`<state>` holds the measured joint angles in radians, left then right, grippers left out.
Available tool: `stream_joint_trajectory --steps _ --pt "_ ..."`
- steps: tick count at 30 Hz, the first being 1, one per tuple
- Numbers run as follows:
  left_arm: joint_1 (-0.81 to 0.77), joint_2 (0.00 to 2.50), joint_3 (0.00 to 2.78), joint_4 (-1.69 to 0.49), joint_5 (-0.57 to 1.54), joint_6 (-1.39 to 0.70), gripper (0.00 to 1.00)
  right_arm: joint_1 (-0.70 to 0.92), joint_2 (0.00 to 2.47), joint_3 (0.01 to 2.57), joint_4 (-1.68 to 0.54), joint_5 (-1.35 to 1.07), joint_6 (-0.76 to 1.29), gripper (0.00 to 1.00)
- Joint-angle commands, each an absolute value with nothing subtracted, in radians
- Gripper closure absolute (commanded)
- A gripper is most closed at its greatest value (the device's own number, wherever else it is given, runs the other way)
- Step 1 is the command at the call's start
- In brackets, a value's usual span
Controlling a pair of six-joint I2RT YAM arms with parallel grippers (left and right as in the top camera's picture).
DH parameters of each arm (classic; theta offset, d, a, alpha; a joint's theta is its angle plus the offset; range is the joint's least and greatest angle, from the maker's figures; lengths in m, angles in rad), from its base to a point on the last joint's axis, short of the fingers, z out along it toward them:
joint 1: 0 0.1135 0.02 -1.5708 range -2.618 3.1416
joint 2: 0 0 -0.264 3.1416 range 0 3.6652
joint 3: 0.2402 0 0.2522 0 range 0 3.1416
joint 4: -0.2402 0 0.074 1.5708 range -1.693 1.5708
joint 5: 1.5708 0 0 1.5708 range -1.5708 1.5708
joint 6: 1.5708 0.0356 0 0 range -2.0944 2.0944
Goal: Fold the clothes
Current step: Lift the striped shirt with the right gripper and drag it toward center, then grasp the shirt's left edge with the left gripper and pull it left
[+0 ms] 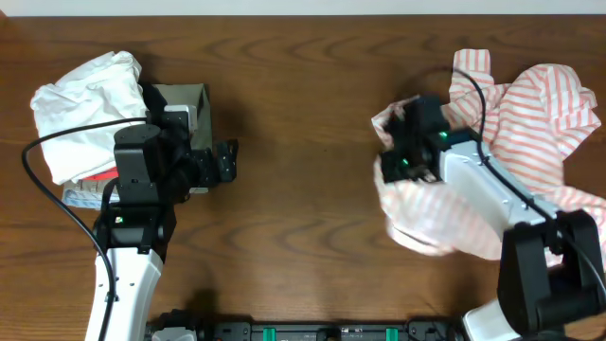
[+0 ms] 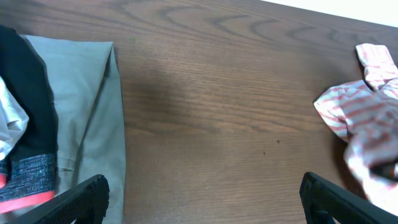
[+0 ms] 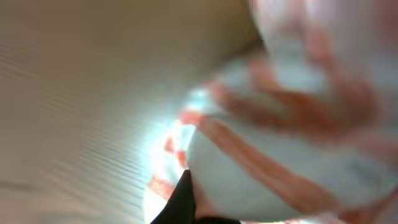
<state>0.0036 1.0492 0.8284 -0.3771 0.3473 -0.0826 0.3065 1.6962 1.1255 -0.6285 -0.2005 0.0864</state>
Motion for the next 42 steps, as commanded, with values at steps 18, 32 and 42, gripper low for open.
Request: stream_joint_trajectory --steps 18,32,42 --pt "0.0 1.052 0.849 -0.361 0.376 -0.092 0.02 0.34 1.616 1.317 -0.63 -0.075 0.16 0.29" --pt "-0.234 1.254 0.841 -0.38 0.445 -0.243 0.02 -0.003 1.557 1.304 -1.074 0.127 0.204 0.27" --pt "-0.339 1.547 0.839 -0.268 0.463 -0.494 0.02 -0.066 1.557 1.3 -1.066 0.093 0.175 0.25"
